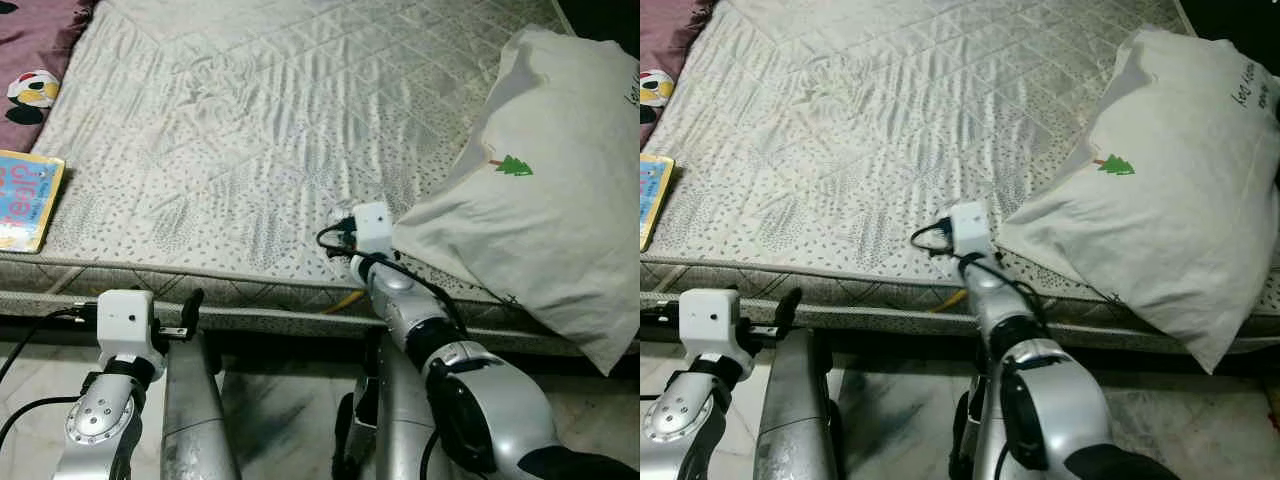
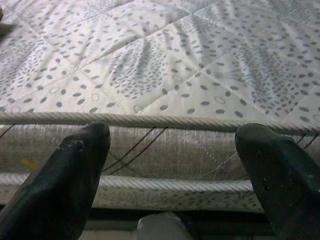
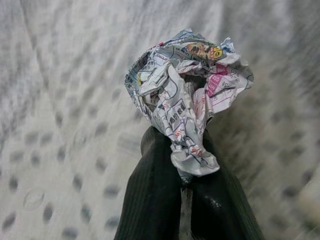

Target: Clean up the room

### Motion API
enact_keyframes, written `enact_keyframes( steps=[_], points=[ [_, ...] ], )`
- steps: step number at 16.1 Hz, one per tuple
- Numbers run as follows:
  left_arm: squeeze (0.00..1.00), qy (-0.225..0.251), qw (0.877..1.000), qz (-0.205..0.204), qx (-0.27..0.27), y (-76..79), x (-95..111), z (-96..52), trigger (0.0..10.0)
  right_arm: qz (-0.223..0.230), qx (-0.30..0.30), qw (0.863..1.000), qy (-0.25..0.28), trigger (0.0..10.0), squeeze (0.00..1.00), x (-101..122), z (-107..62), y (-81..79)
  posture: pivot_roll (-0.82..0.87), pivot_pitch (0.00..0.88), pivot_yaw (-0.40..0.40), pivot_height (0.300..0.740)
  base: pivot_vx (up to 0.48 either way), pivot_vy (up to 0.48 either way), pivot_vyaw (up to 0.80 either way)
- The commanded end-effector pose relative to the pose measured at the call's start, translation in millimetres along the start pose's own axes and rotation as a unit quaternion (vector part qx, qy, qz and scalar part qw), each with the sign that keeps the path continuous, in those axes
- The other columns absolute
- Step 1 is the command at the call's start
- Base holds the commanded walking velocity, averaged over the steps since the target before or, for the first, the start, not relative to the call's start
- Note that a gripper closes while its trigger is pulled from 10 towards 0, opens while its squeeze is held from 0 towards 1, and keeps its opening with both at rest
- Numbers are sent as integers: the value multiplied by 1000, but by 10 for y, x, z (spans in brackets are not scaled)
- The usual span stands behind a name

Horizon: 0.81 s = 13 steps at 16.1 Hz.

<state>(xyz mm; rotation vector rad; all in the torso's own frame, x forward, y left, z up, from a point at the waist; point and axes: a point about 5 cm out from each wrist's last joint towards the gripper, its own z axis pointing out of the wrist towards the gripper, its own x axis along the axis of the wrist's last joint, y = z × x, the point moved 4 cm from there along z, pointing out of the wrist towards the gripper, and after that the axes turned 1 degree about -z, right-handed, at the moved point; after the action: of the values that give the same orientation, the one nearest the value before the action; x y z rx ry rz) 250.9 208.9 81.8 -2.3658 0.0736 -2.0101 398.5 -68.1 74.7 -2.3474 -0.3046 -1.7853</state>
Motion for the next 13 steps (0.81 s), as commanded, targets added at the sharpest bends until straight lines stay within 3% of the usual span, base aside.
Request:
enact_keyframes(
  steps=[1, 3, 5, 7, 9, 10, 11, 13],
  points=[
    [0, -12, 1000, -2, 2, 7, -79, -16, 10000, 16, -8, 1000, 24, 0, 0, 42, -29, 103, 151, 170, -104, 541, 0, 0, 0],
    [0, -6, 1000, -13, -4, 46, -80, 31, 10000, 39, -12, 995, 88, 0, 0, 109, -167, 294, 124, 151, -97, 541, 0, 0, 0],
    [0, 1, 1000, -24, -9, 83, -59, 67, 10000, 36, -12, 993, 109, 0, 0, 70, -310, 380, 105, 136, -94, 541, 0, 0, 0],
    [0, 7, 999, -36, -17, 119, -27, 112, 10000, 43, -5, 989, 140, 0, 0, 66, -570, 454, 83, 126, -86, 541, 0, 0, 0],
    [0, 12, 999, -34, -21, 124, -10, 150, 10000, 36, 26, 984, 172, 0, 0, 102, -934, 439, 49, 119, -79, 541, 0, 0, 0],
    [0, 13, 999, -34, -24, 138, -20, 167, 10000, 36, 26, 985, 166, 7725, 0, 75, -1043, 444, 37, 116, -77, 541, 0, 0, 0],
    [0, 12, 999, -34, -30, 161, -29, 190, 10000, 45, 14, 988, 147, 10000, 0, -3, -1133, 481, 12, 112, -71, 541, 0, 0, 0],
    [0, 12, 998, -37, -43, 210, -29, 246, 10000, 44, -2, 991, 127, 10000, 0, -88, -1314, 551, -7, 110, -66, 541, 0, 0, 0]
  ],
)
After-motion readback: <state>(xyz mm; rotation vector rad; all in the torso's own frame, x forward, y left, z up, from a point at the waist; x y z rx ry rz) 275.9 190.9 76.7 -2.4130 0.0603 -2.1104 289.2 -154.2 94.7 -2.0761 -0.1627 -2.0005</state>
